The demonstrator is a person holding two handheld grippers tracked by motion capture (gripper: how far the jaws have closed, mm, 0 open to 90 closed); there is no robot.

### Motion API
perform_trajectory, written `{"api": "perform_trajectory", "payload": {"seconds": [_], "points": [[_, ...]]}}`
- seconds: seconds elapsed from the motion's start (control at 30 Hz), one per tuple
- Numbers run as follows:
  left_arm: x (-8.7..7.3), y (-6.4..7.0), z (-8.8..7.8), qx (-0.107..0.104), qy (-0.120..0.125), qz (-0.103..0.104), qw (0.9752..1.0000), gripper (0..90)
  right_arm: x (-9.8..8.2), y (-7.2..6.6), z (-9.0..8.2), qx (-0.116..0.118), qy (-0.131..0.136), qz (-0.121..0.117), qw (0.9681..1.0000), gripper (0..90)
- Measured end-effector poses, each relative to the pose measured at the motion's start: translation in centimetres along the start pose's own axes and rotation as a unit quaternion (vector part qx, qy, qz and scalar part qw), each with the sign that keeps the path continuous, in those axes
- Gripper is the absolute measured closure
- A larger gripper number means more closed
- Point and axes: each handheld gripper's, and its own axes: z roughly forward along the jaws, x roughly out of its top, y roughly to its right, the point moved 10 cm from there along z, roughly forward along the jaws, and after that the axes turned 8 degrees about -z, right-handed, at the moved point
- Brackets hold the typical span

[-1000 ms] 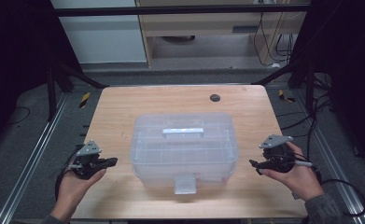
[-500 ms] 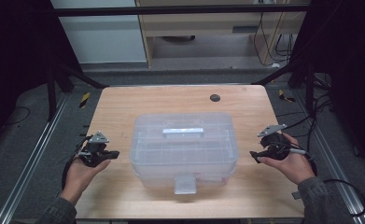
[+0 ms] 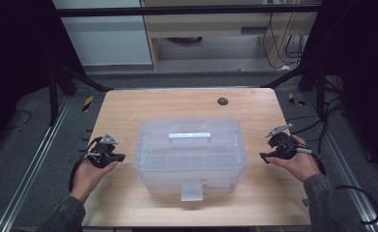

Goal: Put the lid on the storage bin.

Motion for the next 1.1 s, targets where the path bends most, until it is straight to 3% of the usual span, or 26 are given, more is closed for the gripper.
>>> {"api": "perform_trajectory", "payload": {"seconds": [0.23, 0.43, 0.47, 0.6, 0.63, 0.73, 0.77, 0.97, 1.1], "points": [[0.6, -1.2, 1.4, 0.005, 0.011, -0.023, 0.9997, 89.7, 0.4, 1.0, 1.5, -0.012, 0.010, 0.021, 0.9997, 22.2], [1.4, -2.3, 1.9, 0.011, 0.040, -0.039, 0.9984, 81.3, 0.7, 1.4, 2.3, -0.016, 0.017, 0.039, 0.9990, 21.5], [1.6, -2.7, 2.0, 0.019, 0.049, -0.045, 0.9976, 70.9, 0.8, 1.5, 2.7, -0.017, 0.020, 0.041, 0.9988, 20.8], [1.9, -2.9, 2.3, 0.026, 0.060, -0.048, 0.9967, 58.2, 0.9, 1.6, 3.1, -0.019, 0.026, 0.049, 0.9983, 20.2], [2.2, -3.0, 2.4, 0.032, 0.075, -0.051, 0.9953, 51.8, 1.0, 1.7, 3.3, -0.019, 0.028, 0.057, 0.9978, 19.1], [2.4, -3.2, 2.5, 0.037, 0.087, -0.058, 0.9938, 39.1, 1.0, 1.6, 3.6, -0.018, 0.026, 0.062, 0.9976, 17.3], [2.5, -3.5, 2.7, 0.040, 0.096, -0.069, 0.9922, 34.8, 1.0, 1.6, 3.8, -0.017, 0.029, 0.063, 0.9975, 16.0], [2.5, -4.5, 3.1, 0.055, 0.106, -0.089, 0.9888, 16.8, 1.6, 1.4, 4.3, -0.008, 0.050, 0.087, 0.9949, 13.6], [2.5, -4.8, 3.5, 0.050, 0.110, -0.095, 0.9881, 10.1, 2.0, 1.3, 4.7, -0.007, 0.062, 0.093, 0.9937, 13.2]]}}
